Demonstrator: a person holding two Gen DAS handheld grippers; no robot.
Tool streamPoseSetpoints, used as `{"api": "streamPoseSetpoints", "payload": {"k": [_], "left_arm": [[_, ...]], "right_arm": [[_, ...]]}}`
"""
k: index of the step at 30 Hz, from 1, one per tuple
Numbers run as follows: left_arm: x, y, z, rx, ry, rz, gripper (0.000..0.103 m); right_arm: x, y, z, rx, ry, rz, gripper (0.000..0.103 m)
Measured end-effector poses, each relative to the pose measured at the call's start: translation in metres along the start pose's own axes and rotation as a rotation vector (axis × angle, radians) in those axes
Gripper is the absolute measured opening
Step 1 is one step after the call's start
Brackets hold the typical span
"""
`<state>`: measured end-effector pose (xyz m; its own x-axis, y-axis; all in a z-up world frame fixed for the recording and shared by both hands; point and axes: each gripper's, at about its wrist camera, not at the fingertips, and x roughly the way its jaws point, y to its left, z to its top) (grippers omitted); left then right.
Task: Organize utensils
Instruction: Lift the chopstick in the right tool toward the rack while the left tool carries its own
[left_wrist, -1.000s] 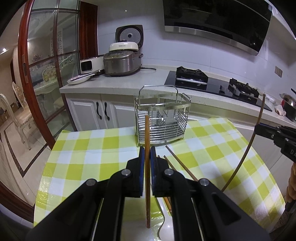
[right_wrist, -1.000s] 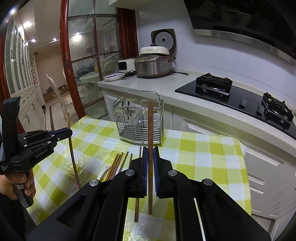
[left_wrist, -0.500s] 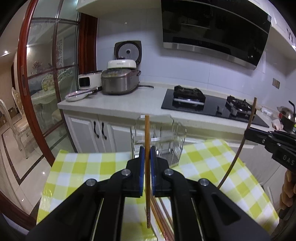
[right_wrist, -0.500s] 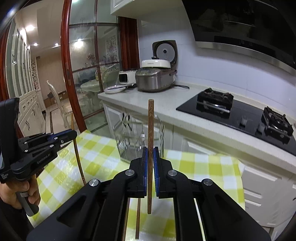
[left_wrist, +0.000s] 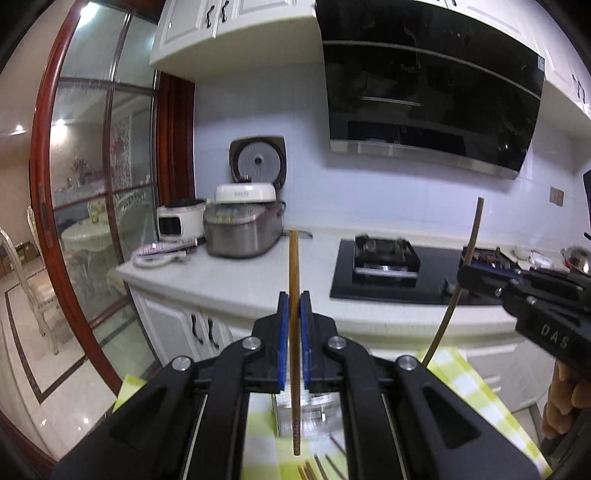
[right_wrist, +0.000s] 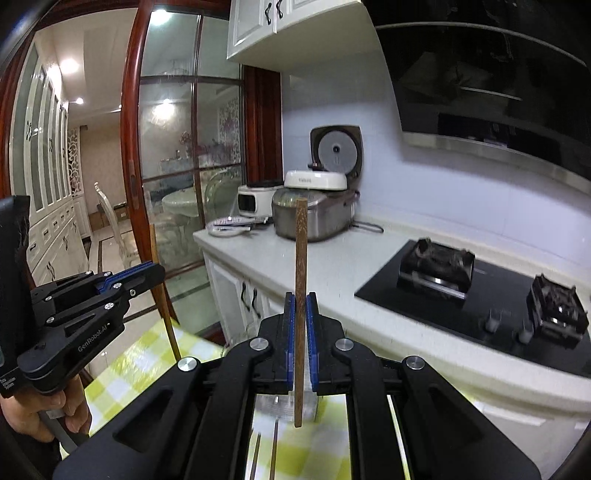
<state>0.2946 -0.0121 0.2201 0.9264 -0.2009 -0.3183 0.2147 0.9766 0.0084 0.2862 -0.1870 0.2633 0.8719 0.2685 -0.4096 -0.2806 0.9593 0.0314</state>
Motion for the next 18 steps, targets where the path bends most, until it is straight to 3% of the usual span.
{"api": "streamPoseSetpoints", "payload": {"k": [9,18], "left_arm": [[0.042,0.000,0.030,-0.014,-0.078,-0.001,0.006],[0.092,0.009,-0.011,-0.074,-0.079,-0.005,0.006]], "right_arm": [[0.043,-0.009,0.021,0.008,-0.036,-0.009,0.009],[0.081,-0.013,-0.003,0.031,-0.011,-0.005,0.009]]}}
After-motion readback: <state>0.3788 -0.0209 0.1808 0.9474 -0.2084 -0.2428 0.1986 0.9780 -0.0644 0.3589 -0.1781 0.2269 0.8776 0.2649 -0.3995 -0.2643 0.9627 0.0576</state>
